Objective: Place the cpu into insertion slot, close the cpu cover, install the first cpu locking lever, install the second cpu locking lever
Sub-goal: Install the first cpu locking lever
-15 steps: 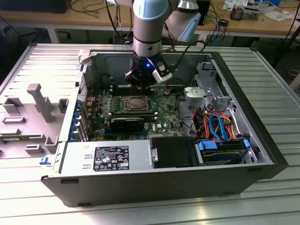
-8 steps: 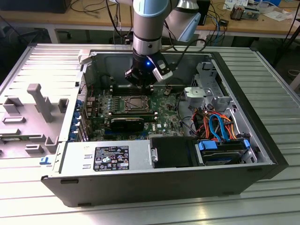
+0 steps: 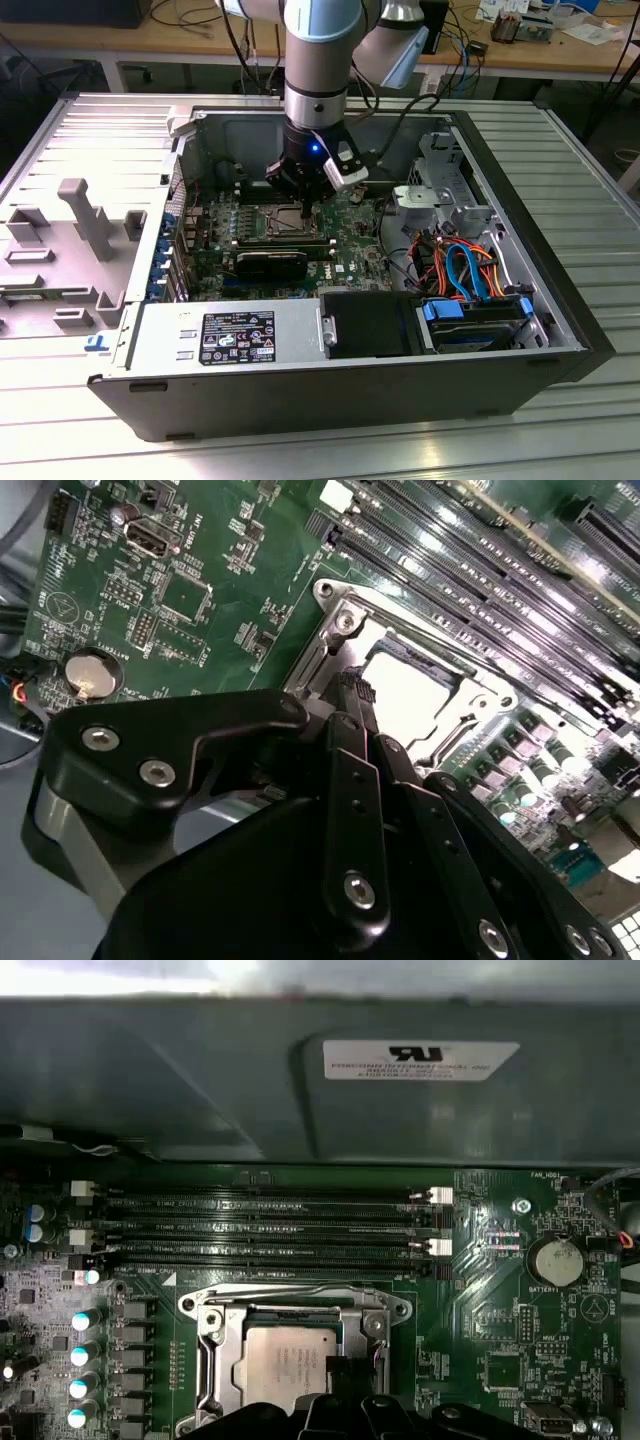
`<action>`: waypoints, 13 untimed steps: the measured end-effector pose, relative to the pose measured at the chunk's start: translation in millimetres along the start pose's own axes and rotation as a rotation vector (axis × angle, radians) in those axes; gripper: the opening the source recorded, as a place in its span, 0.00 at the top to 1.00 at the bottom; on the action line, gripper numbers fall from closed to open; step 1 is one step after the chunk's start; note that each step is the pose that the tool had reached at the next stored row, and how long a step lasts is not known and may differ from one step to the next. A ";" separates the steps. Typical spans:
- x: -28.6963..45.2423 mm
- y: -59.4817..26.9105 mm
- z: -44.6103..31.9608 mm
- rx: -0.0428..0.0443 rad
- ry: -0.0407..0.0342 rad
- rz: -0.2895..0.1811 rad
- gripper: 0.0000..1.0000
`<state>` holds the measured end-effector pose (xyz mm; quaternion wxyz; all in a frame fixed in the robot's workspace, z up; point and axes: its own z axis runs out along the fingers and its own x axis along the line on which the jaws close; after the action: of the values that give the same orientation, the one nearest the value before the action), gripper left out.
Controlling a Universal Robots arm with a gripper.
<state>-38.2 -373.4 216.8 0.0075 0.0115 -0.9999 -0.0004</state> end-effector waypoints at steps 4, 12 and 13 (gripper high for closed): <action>0.1 0.0 -10.3 -0.0004 0.0000 0.000 0.89; 0.2 0.1 -17.1 -0.0014 -0.0002 0.000 0.89; 0.2 0.1 -17.1 -0.0014 -0.0002 0.000 0.89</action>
<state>-38.2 -373.4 233.9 0.0074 0.0115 -0.9999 -0.0011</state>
